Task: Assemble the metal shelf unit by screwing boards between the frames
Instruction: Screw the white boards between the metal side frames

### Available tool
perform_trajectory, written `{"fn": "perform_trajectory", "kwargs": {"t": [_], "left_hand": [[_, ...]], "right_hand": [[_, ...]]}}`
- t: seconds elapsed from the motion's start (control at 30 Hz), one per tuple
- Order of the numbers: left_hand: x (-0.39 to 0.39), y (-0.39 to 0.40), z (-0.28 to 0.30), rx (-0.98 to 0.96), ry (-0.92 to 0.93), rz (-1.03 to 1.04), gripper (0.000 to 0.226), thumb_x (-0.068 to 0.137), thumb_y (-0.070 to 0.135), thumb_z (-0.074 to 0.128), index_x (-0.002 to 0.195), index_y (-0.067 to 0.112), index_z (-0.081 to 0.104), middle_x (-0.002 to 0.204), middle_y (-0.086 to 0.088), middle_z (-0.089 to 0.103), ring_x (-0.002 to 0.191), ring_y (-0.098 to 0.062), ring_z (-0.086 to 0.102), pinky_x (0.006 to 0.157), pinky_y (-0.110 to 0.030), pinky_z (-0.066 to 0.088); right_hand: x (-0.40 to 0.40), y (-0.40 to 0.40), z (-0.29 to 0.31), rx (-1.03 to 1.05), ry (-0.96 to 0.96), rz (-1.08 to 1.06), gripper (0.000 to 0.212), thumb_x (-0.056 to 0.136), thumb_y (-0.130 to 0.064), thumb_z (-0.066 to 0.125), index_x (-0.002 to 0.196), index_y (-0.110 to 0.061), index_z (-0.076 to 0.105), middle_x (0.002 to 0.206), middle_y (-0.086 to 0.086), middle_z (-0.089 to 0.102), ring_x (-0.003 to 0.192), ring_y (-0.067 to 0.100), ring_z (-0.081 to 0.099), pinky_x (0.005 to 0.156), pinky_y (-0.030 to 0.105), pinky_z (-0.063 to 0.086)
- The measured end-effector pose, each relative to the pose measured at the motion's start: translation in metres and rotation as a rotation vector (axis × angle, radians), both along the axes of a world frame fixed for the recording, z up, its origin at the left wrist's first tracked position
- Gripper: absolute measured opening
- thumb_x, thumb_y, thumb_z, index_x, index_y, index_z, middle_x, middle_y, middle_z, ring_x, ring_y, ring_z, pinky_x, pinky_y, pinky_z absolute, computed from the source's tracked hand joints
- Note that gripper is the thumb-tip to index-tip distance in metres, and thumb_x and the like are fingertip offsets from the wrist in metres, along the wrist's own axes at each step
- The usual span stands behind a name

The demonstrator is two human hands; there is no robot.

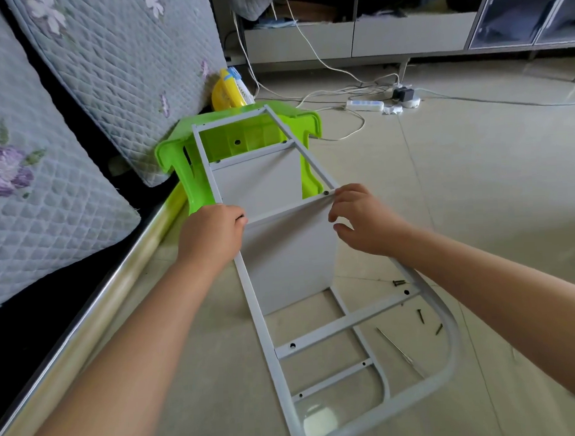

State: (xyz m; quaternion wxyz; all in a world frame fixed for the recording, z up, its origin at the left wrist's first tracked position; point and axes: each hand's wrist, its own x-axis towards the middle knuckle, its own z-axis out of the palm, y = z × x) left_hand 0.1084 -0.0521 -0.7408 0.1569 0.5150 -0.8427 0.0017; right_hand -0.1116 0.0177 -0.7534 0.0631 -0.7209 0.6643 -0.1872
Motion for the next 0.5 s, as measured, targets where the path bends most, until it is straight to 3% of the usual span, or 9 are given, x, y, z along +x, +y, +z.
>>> {"fn": "perform_trajectory", "kwargs": {"t": [0.13,0.23,0.27,0.33,0.37,0.43,0.5], "left_hand": [[-0.001,0.005,-0.002,-0.025,0.042,0.017,0.024,0.092,0.019,0.051,0.089,0.000,0.065,0.081,-0.016,0.061,0.086,-0.037,0.057,0.060,-0.035,0.037],[-0.012,0.014,0.000,-0.180,0.067,-0.119,0.035,0.087,0.024,0.053,0.097,-0.008,0.063,0.096,-0.026,0.064,0.090,-0.042,0.062,0.074,-0.042,0.050],[-0.020,0.017,-0.001,-0.221,0.038,-0.200,0.040,0.086,0.024,0.050,0.106,-0.009,0.060,0.106,-0.028,0.062,0.101,-0.042,0.060,0.084,-0.046,0.049],[-0.043,0.026,0.000,-0.032,-0.123,-0.278,0.051,0.095,0.025,0.042,0.136,-0.005,0.037,0.143,-0.022,0.037,0.136,-0.032,0.033,0.109,-0.040,0.028],[-0.053,0.029,-0.002,0.079,-0.197,-0.285,0.056,0.099,0.027,0.035,0.145,0.000,0.020,0.153,-0.015,0.018,0.143,-0.025,0.014,0.115,-0.035,0.014],[-0.070,0.034,-0.007,0.171,-0.302,-0.273,0.062,0.100,0.034,0.027,0.148,0.005,0.002,0.157,-0.009,-0.003,0.145,-0.019,-0.005,0.116,-0.033,0.000],[-0.077,0.036,-0.012,0.173,-0.331,-0.255,0.064,0.100,0.037,0.024,0.148,0.006,-0.003,0.156,-0.008,-0.010,0.144,-0.018,-0.010,0.115,-0.033,-0.004]], "right_hand": [[0.000,0.000,0.000,-0.013,-0.067,-0.018,0.023,0.085,0.000,0.052,0.104,0.002,0.066,0.117,0.015,0.060,0.127,0.024,0.040,0.100,0.019,0.024],[-0.001,0.001,0.002,-0.101,-0.270,-0.110,0.028,0.087,0.005,0.045,0.107,0.001,0.065,0.118,0.014,0.061,0.117,0.025,0.050,0.089,0.018,0.032],[-0.001,0.002,0.002,-0.122,-0.353,-0.149,0.030,0.088,0.006,0.043,0.108,-0.001,0.065,0.117,0.014,0.061,0.114,0.025,0.053,0.083,0.015,0.032],[-0.003,0.005,0.003,-0.128,-0.488,-0.213,0.032,0.088,0.006,0.042,0.110,-0.003,0.064,0.117,0.012,0.062,0.112,0.024,0.054,0.078,0.012,0.034],[-0.004,0.006,0.002,-0.126,-0.540,-0.236,0.033,0.088,0.006,0.041,0.111,-0.003,0.063,0.117,0.012,0.062,0.111,0.024,0.055,0.080,0.013,0.035],[-0.005,0.009,0.003,-0.126,-0.630,-0.273,0.034,0.087,0.007,0.039,0.110,-0.003,0.063,0.115,0.012,0.064,0.104,0.020,0.057,0.082,0.014,0.038],[-0.010,0.015,0.000,-0.135,-0.665,-0.310,0.032,0.089,0.005,0.039,0.109,-0.003,0.062,0.112,0.011,0.064,0.095,0.013,0.054,0.085,0.017,0.042]]}}
